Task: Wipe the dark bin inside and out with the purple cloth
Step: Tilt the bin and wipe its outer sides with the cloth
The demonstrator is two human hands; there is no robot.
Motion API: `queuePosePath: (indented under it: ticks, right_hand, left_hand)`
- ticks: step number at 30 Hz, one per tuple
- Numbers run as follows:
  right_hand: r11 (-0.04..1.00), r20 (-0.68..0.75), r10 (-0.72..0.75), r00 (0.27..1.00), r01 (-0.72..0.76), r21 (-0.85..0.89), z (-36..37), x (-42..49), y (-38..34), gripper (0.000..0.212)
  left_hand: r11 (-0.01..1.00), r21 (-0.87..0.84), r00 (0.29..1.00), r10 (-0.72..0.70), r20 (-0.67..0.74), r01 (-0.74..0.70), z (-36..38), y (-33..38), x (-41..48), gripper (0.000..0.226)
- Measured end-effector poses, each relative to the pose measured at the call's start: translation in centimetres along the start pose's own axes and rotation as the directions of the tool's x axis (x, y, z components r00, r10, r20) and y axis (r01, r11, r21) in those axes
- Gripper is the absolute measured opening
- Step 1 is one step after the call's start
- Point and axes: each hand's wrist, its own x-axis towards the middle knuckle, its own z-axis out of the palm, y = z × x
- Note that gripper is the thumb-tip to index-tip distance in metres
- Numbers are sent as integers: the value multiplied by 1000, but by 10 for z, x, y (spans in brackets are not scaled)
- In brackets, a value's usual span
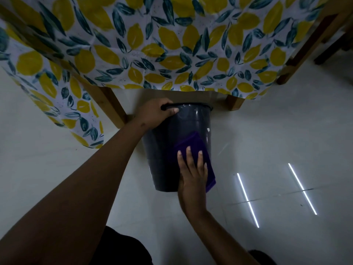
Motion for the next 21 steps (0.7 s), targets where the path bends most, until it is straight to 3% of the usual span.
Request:
queuePosePath:
  ticks: [3, 9, 12, 15, 17, 19, 21]
  right_hand:
    - [991, 8, 44, 999, -45, 123, -13, 36, -2, 60]
    - [946, -46, 159, 986, -139, 293, -23, 70, 9, 54]
    - [978, -69, 136, 988, -123, 166, -9, 21, 8, 63]
    - [998, -45, 23, 999, -25, -54, 9, -20, 3, 94]
    - [994, -11, -14, 1000, 13, -112, 11, -18, -2, 104]
    - [991, 2, -31, 1000, 31, -127, 2, 1, -7, 103]
    - [994, -21, -62, 998, 59, -91, -13, 28, -10, 84]
  left_hand:
    - [998, -52, 999, -39, -13, 38, -3, -4, -2, 39]
    - [1000, -22, 999, 9, -31, -10, -2, -5, -4, 28]
    - [999, -46, 999, 4, -55, -7, -1, -9, -3, 28]
    - [997, -75, 999, 30, -14, -31, -3, -6, -2, 24]
    - [996, -78, 999, 52, 16, -50, -2, -3, -2, 25]
    - [995, -77, 997, 70, 32, -67, -3, -1, -3, 26]
    - [993, -87, 995, 81, 56, -76, -4, 1, -4, 26]
